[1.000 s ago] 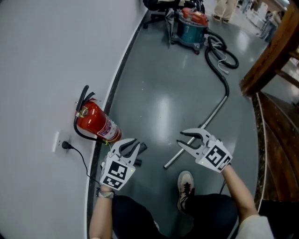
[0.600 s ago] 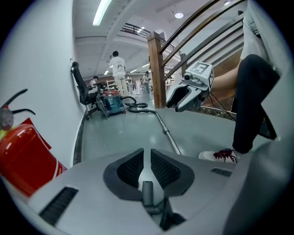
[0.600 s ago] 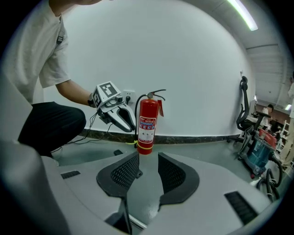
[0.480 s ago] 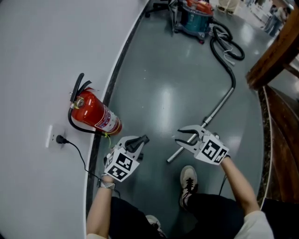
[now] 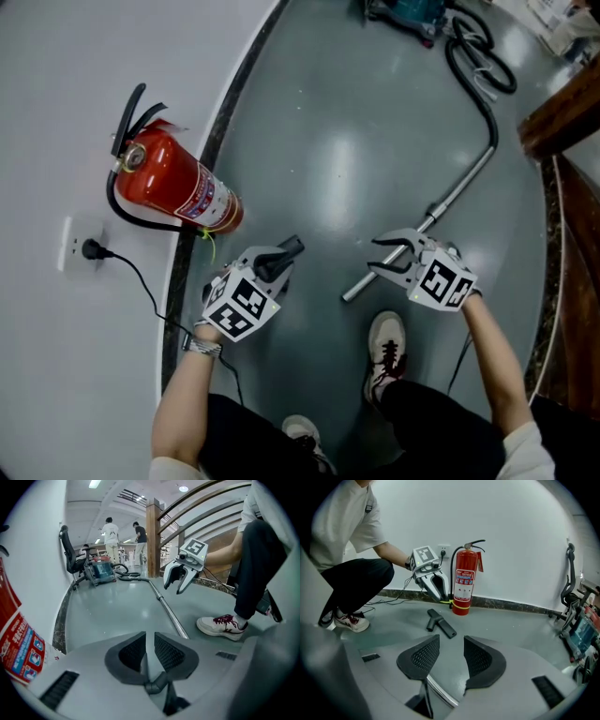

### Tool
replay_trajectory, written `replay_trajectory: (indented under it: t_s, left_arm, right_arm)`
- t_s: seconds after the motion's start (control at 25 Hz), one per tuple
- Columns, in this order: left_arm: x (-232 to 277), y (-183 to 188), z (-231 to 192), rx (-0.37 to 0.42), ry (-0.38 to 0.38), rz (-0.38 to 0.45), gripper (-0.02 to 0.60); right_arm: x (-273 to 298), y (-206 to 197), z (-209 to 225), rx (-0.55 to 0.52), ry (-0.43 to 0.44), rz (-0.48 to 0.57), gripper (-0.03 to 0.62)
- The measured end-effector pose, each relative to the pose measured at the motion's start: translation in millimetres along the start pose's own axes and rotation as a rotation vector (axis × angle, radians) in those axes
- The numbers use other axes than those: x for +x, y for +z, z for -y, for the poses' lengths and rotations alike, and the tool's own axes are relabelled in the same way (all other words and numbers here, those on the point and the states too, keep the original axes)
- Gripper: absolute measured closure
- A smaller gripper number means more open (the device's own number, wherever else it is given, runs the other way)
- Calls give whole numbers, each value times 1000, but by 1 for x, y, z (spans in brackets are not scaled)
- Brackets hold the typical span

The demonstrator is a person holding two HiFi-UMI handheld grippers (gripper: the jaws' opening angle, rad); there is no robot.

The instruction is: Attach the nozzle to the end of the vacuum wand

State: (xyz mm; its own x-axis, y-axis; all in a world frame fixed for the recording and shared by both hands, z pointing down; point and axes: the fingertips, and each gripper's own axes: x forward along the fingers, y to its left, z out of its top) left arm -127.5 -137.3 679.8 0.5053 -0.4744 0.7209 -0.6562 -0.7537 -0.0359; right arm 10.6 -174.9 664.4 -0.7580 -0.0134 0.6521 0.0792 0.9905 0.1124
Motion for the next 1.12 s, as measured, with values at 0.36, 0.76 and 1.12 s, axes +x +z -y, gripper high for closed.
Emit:
replay_trajectory:
  t_s: [0.36, 0.76, 1.12]
  left_arm:
    - [15, -46, 11, 18, -63, -109, 512]
    - [37, -90, 30, -26, -154, -226, 479]
    - [56, -125, 43, 91, -230, -376, 431]
  right_arm:
    - [31, -44, -25, 5, 106, -76, 427]
    - [56, -100, -58, -66, 217, -193, 418]
    - [69, -117, -59, -171, 314, -277, 416]
